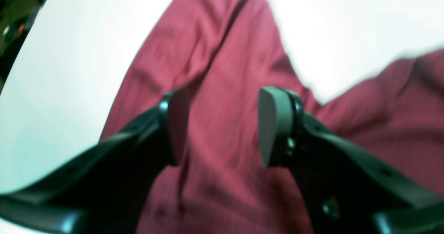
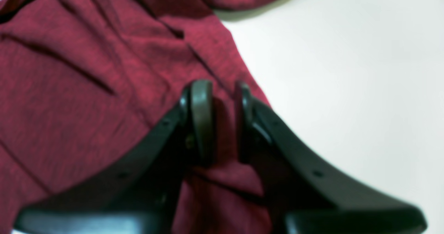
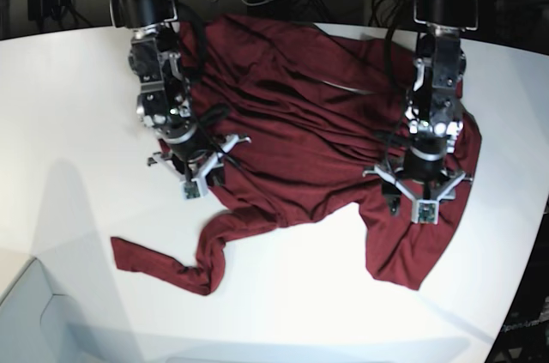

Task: Layout the t-shirt on the table in an organized manner, then fold the t-shirt properly
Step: 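Lift and shift the shirt with both grippers to smooth the body, then grasp the loose sleeve with the right gripper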

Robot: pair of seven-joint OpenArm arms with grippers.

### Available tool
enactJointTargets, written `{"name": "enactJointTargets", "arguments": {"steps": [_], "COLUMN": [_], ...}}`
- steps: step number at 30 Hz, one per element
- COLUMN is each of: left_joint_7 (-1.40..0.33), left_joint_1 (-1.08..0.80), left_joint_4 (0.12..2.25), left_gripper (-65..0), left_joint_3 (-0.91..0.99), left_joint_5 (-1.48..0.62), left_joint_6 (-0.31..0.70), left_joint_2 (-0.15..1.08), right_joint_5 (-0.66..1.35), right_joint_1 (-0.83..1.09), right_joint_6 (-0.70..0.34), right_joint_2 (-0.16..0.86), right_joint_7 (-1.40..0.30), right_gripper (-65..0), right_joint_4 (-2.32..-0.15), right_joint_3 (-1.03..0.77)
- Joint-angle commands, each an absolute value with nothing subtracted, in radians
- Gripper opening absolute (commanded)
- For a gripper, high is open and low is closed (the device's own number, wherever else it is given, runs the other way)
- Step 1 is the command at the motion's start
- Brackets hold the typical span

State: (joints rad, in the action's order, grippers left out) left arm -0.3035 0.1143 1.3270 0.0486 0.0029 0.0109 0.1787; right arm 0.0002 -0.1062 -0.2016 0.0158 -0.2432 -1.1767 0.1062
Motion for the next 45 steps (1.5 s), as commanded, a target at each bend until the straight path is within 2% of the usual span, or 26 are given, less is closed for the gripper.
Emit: {"name": "enactJointTargets", "arguments": {"steps": [1, 11, 17, 24, 28, 34, 39, 45], "left_joint_7": [-0.282, -0.278, -0.278, -0.28, -0.278, -0.28, -0.286, -0.288], "left_joint_1": [0.143, 0.306, 0.288, 0.217, 0.183, 0.148, 0.143, 0.14], "left_joint_4": [1.314, 1.006, 0.978, 0.99, 0.99, 1.079, 1.194, 1.29], "left_gripper": [-33.8, -33.8, -33.8, -33.8, -33.8, -33.8, -33.8, -33.5], "left_joint_3": [0.054, 0.056, 0.056, 0.056, 0.056, 0.119, 0.179, 0.183], "left_joint_5": [0.007, 0.007, 0.007, 0.007, 0.007, 0.007, 0.007, 0.007], "left_joint_6": [0.002, 0.002, 0.002, 0.002, 0.004, 0.004, 0.004, 0.004], "left_joint_2": [0.176, 0.165, 0.165, 0.176, 0.197, 0.197, 0.173, 0.166], "right_joint_5": [-0.002, -0.002, -0.002, -0.002, -0.002, -0.002, -0.005, -0.005], "right_joint_1": [-0.073, 0.2, 0.291, 0.337, 0.334, 0.328, 0.217, -0.028], "right_joint_6": [-0.2, -0.2, -0.2, -0.2, -0.2, -0.2, -0.2, -0.2], "right_joint_2": [0.047, 0.176, 0.219, 0.213, 0.214, 0.211, 0.185, 0.131], "right_joint_7": [-0.289, -0.289, -0.289, -0.289, -0.289, -0.289, -0.298, -0.3], "right_gripper": [-55.1, -55.1, -55.1, -55.1, -55.1, -54.7, -54.2, -45.2], "right_joint_4": [-1.207, -1.535, -1.566, -1.569, -1.584, -1.721, -1.727, -1.566], "right_joint_3": [0.094, 0.056, 0.054, -0.022, -0.053, -0.084, -0.087, -0.081]}}
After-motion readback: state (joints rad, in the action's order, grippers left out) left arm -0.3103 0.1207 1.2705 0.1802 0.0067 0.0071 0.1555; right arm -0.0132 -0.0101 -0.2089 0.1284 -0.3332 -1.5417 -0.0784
